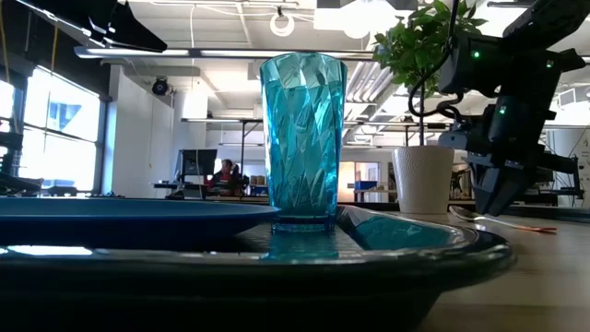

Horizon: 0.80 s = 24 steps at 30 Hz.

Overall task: Pick and place plate/cup/fork/spoon on tray
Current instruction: Put the orange spoon on the black tray to the left of the blue plate

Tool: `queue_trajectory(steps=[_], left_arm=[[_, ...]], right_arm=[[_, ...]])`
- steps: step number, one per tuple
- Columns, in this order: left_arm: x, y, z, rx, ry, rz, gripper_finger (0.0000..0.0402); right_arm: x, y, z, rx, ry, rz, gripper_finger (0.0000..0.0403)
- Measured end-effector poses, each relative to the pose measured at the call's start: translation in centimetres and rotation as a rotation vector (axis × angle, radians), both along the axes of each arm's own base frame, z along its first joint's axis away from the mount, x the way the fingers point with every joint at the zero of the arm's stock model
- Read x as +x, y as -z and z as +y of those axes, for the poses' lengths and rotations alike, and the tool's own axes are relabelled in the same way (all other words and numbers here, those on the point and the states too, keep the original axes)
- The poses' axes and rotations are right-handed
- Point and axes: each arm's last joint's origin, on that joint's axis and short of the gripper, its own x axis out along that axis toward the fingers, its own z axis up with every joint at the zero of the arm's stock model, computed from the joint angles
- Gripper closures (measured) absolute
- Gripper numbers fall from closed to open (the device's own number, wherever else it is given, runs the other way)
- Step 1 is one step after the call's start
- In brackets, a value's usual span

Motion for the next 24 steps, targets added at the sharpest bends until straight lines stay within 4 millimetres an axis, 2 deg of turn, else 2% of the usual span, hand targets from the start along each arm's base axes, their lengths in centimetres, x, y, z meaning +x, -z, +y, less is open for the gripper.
queue_trajectory(steps=[15, 21, 24], left_arm=[[0.5, 0.3, -0.1, 0.006, 0.0, 0.033, 0.028], [0.5, 0.4, -0.1, 0.019, 0.003, 0.049, 0.028], [0.5, 0.3, -0.1, 0.019, 0.003, 0.05, 0.028]], right_arm=[[0.1, 0.3, 0.1, -0.008, 0.027, 0.019, 0.0309], [0.7, 1.5, 0.0, -0.017, 0.028, 0.066, 0.033], [0.9, 1.6, 0.1, -0.034, 0.024, 0.054, 0.0354]])
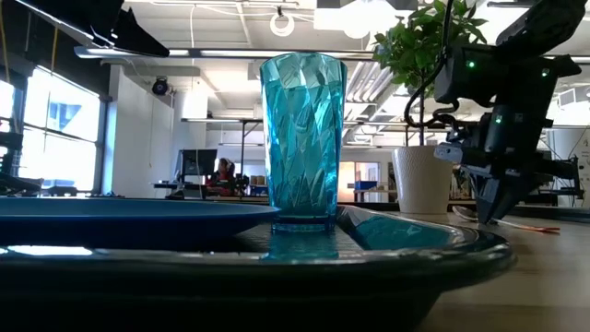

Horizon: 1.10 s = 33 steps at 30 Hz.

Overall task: Pick and place plate/cup/fork/spoon on tray
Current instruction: Put the orange spoon on the black tray to the left of the blue plate

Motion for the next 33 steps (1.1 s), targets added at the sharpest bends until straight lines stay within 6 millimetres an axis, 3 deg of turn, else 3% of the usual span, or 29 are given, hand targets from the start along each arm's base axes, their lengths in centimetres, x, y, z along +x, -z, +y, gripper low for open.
queue_trajectory(steps=[4, 9, 14, 20, 26, 33], left_arm=[[0.0, 0.0, 0.0, -0.009, -0.002, -0.006, 0.028], [0.0, 0.0, 0.0, -0.023, -0.006, -0.019, 0.028], [0.4, -0.5, -0.2, -0.073, 0.048, -0.097, 0.028], [2.7, -1.5, -0.5, -0.117, 0.138, -0.237, 0.028], [6.0, -0.9, -0.4, -0.101, 0.148, -0.249, 0.028], [8.9, -0.6, -0.6, -0.029, 0.221, -0.289, 0.028]], right_arm=[[0.3, -0.2, 0.7, -0.057, -0.031, -0.043, 0.0395], [1.3, -0.7, 2.0, -0.148, -0.071, -0.173, 0.0398], [2.9, -2.0, 2.7, -0.389, -0.135, -0.33, 0.0399], [5.6, -6.4, 2.7, -0.777, -0.177, -0.342, 0.04], [8.7, -11.3, 3.1, -1.041, -0.278, -0.312, 0.0402], [13.1, -13.7, 3.9, -1.221, -0.479, -0.21, 0.0402]])
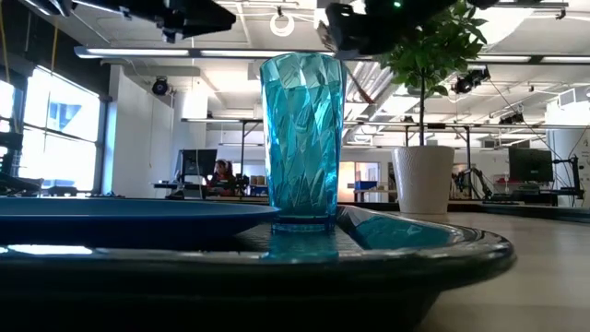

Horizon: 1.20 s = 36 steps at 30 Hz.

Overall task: Pick and place plate/cup/fork/spoon on tray
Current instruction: Put the orange spoon on the black tray to the left of the blue plate

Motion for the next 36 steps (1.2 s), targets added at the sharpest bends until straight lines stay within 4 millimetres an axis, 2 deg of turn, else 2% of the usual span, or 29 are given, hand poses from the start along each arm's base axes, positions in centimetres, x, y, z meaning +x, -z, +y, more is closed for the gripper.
queue_trajectory(steps=[5, 10, 14, 20, 26, 32, 36], left_arm=[[0.2, -0.5, -0.2, 0.054, 0.056, -0.028, 0.028], [-0.9, -1.2, -0.2, 0.064, 0.059, -0.039, 0.028], [-2.7, -1.8, -0.4, 0.063, 0.033, -0.028, 0.028], [-6.1, -2.9, -0.8, 0.003, 0.039, -0.079, 0.028], [-8.3, -2.8, -0.9, -0.068, 0.088, -0.073, 0.028], [-9.7, -2.9, -1.0, -0.081, 0.127, -0.084, 0.028], [-10.1, -3.0, -1.2, -0.1, 0.203, -0.096, 0.028]], right_arm=[[3.7, -0.4, 1.4, -0.102, -0.039, 0.117, 0.0402], [7.1, -1.2, 2.5, -0.238, -0.034, 0.253, 0.0402], [9.5, -1.4, 2.8, -0.291, -0.041, 0.301, 0.0403], [12.8, -0.7, 2.4, -0.244, -0.13, 0.228, 0.0403], [15.0, 0.0, 2.4, -0.229, -0.188, 0.198, 0.0403], [16.3, 0.8, 2.6, -0.214, -0.535, 0.179, 0.0403], [16.5, 1.0, 2.5, -0.167, -0.679, 0.164, 0.0403]])
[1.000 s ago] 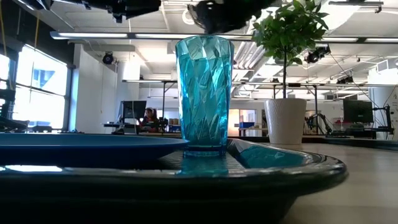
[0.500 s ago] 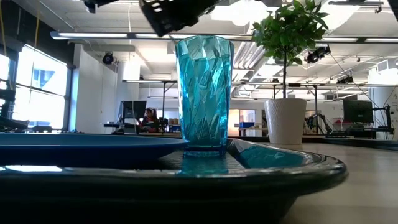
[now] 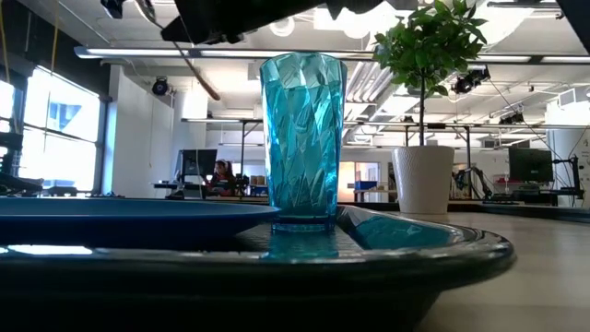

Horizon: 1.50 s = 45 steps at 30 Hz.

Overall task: Pick and place plate/cup/fork/spoon on tray
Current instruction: Put the orange spoon on the black tray to the left of the blue plate

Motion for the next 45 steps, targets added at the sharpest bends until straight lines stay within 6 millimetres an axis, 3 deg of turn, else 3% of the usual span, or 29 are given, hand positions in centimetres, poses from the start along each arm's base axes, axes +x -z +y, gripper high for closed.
queue_trajectory(steps=[11, 16, 20, 25, 28, 30, 36, 40, 45], left_arm=[[0.0, 0.0, -0.2, 0.022, 0.043, 0.007, 0.028], [0.0, 0.0, -0.2, 0.032, 0.042, 0.009, 0.028], [0.0, 0.0, -0.2, 0.032, 0.042, 0.008, 0.028], [0.0, 0.0, -0.2, 0.063, 0.039, 0.016, 0.028], [0.0, 0.0, -0.2, 0.07, 0.028, 0.016, 0.028], [0.0, 0.0, -0.1, 0.09, 0.004, 0.017, 0.028], [0.0, -0.2, 0.0, 0.1, -0.041, 0.004, 0.028], [0.0, -0.4, 0.0, 0.1, -0.041, -0.01, 0.028], [0.0, -0.5, 0.0, 0.11, -0.042, -0.021, 0.028]], right_arm=[[0.0, 0.2, 0.9, -0.1, -0.495, 0.024, 0.0403], [0.5, 0.7, 1.0, -0.152, -0.562, -0.025, 0.0403], [1.1, 1.9, 1.0, -0.211, -0.476, -0.045, 0.0403], [1.2, 1.0, 0.4, -0.227, -0.161, -0.121, 0.0403], [1.2, 0.9, -0.2, -0.154, -0.067, -0.139, 0.0403], [1.3, 1.2, -0.7, -0.114, -0.063, -0.128, 0.0403], [3.0, 4.8, -1.4, -0.109, -0.081, -0.081, 0.0403], [5.3, 4.1, -0.9, -0.1, -0.17, -0.101, 0.0403], [7.9, 3.4, -0.5, -0.089, -0.243, 0.029, 0.0403]])
